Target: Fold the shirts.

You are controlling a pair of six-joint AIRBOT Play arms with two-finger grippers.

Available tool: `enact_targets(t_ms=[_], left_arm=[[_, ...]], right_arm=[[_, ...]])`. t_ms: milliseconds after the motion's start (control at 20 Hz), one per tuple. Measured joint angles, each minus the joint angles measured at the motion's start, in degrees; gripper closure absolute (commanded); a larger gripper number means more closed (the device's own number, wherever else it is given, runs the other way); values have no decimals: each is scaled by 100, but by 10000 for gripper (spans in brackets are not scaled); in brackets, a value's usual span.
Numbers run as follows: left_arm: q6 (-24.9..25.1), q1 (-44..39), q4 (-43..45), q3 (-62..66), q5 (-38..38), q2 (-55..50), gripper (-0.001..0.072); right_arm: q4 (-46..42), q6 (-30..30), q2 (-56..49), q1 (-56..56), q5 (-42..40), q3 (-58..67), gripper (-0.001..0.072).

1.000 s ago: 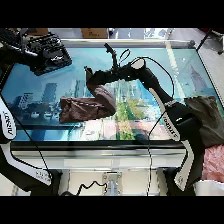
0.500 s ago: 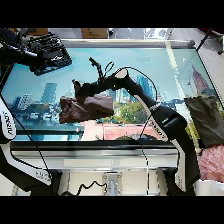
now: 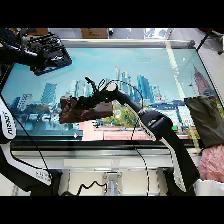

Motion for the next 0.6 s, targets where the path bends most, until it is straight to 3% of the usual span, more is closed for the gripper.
enact_targets(t_ms=[50, 250, 600], left_arm=[[0, 0, -2, 0, 0, 0, 700], [13, 0, -11, 0, 0, 0, 699], [20, 0, -125, 0, -11, 0, 699]], right_arm=[[70, 9, -46, 9, -63, 0, 272], [468, -94, -122, 13, -247, 0, 268], [907, -369, 9, -208, 116, 0, 276]])
